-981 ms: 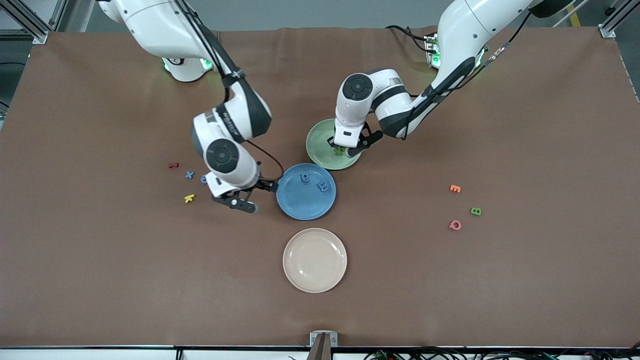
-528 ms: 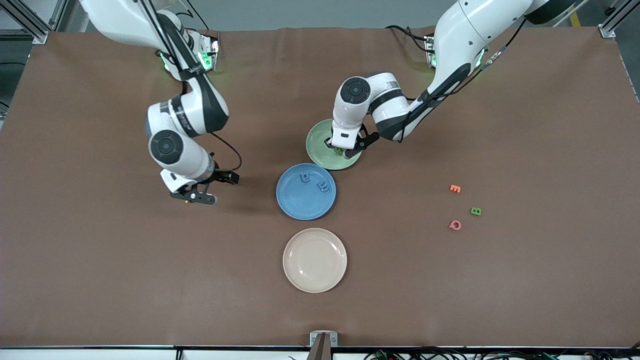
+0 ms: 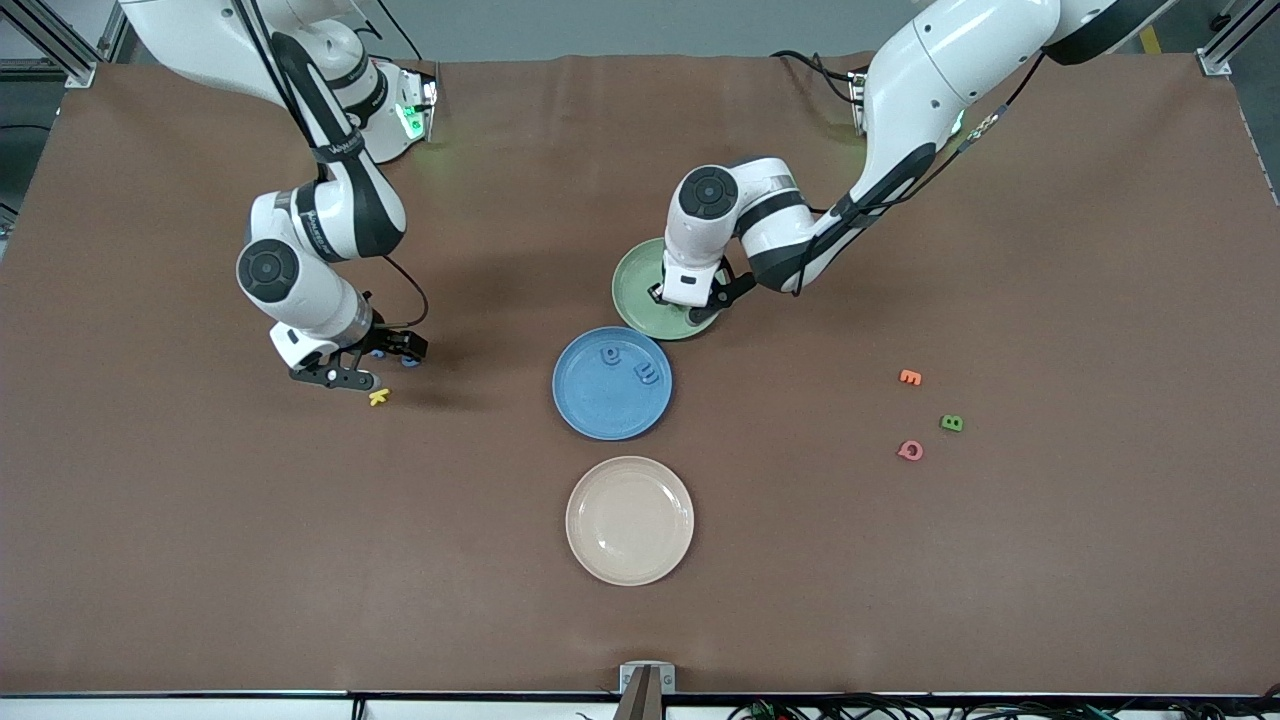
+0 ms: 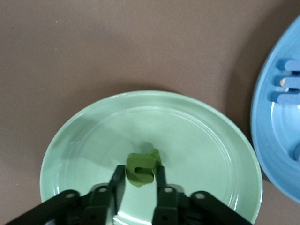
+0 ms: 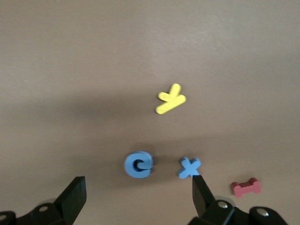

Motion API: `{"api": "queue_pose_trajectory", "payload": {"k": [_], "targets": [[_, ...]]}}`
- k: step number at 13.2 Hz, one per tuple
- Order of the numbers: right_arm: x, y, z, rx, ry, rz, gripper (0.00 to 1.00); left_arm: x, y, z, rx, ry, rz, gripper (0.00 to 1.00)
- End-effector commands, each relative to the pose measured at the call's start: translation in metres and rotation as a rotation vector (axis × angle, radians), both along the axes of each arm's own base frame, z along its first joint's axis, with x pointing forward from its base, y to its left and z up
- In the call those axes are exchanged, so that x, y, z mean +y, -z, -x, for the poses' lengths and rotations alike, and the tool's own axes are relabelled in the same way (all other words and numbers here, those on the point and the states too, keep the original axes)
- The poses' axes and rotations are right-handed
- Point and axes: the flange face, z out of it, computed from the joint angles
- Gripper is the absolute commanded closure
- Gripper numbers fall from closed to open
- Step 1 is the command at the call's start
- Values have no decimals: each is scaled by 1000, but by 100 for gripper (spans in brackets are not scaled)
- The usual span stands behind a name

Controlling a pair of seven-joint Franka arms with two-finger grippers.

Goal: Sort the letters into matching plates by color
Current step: 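Release the u on the green plate while the right gripper grasps blue x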

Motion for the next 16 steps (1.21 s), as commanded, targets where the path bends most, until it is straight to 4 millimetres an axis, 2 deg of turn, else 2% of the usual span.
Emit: {"api": "queue_pose_trajectory", "payload": {"k": [1,5,6,8,9,10,13,16], "targets": [[-19,0,22,-37,2,-2,0,-7,-2,-1,-22,-43,3,0],[-59,19,28,-91,14,-5,3,-7,-24,-20,-63,-65,12,0],[-64,22,29,-86,18,-3,7,-3,-32,-26,-80,-74,10,0],[-64,24,29,-80,20,-3,24,7,-50,-46,-117,-106,19,1],[-64,29,31,-71,20,-1,32,18,-55,-59,-131,-124,18,1],[-63,31,31,-68,20,-1,35,31,-60,-72,-147,-131,15,1],[-59,35,33,-60,21,0,35,78,-70,-113,-214,-94,-7,2],[-57,41,35,-48,21,1,35,129,-71,-148,-226,-35,-21,2]]}}
